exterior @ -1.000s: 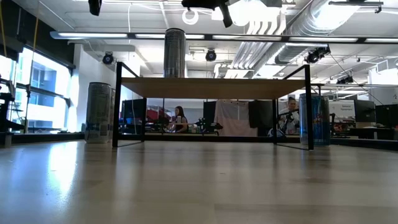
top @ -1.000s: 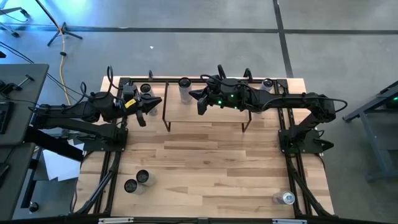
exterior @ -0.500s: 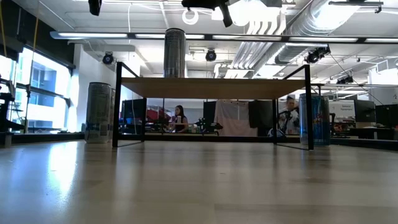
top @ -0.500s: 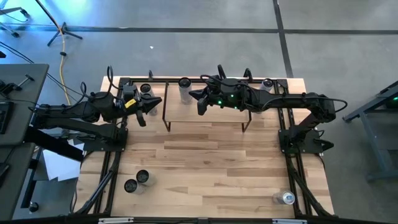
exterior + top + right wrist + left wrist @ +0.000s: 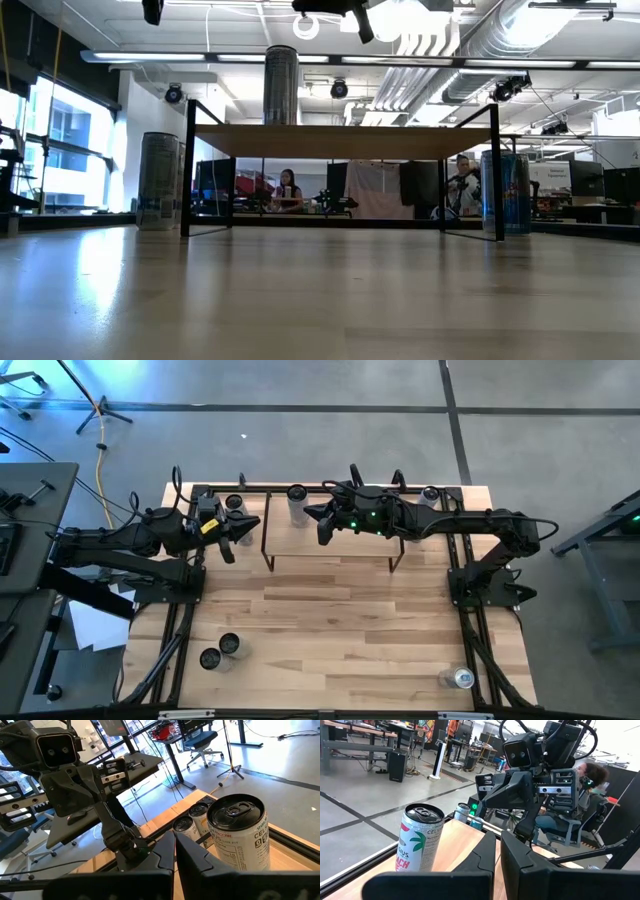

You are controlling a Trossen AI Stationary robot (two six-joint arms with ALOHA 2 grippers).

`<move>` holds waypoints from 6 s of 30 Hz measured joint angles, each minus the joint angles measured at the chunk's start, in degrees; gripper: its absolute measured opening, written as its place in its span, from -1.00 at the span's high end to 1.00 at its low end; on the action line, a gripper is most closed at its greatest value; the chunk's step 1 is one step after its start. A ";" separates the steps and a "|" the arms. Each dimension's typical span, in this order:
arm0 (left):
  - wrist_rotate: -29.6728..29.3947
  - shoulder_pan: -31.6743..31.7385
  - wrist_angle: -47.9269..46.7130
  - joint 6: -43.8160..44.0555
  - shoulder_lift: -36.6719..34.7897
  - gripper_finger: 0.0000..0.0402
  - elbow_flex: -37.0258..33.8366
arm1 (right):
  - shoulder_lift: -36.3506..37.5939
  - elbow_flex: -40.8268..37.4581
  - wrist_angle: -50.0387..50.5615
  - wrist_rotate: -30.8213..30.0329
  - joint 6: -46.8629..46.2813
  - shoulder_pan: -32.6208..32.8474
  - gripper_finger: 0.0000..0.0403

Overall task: Place canned beverage on shelf
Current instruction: Put the right white pink soda can on the shelf

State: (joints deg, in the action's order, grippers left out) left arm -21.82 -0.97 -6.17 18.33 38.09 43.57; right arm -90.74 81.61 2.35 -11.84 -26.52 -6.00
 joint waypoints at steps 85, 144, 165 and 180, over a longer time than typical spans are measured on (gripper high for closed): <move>-1.29 0.04 -1.54 -2.43 -4.02 1.00 0.00 | 0.02 0.02 0.00 0.01 -0.02 0.00 1.00; 2.17 0.09 -1.70 -0.23 -3.98 0.99 0.00 | -3.78 15.86 18.75 4.57 8.59 -7.37 -0.45; 8.35 0.07 -1.68 -3.54 -3.98 0.99 0.00 | -3.80 15.84 17.97 3.71 -0.83 -7.37 -0.45; 8.22 0.07 -1.29 -3.46 -3.98 0.99 0.00 | -3.80 15.82 17.92 3.31 -5.96 -7.37 -0.45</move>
State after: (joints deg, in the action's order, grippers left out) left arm -13.60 -0.91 -7.46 14.87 34.11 43.57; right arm -94.54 97.43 20.27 -8.53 -32.48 -13.37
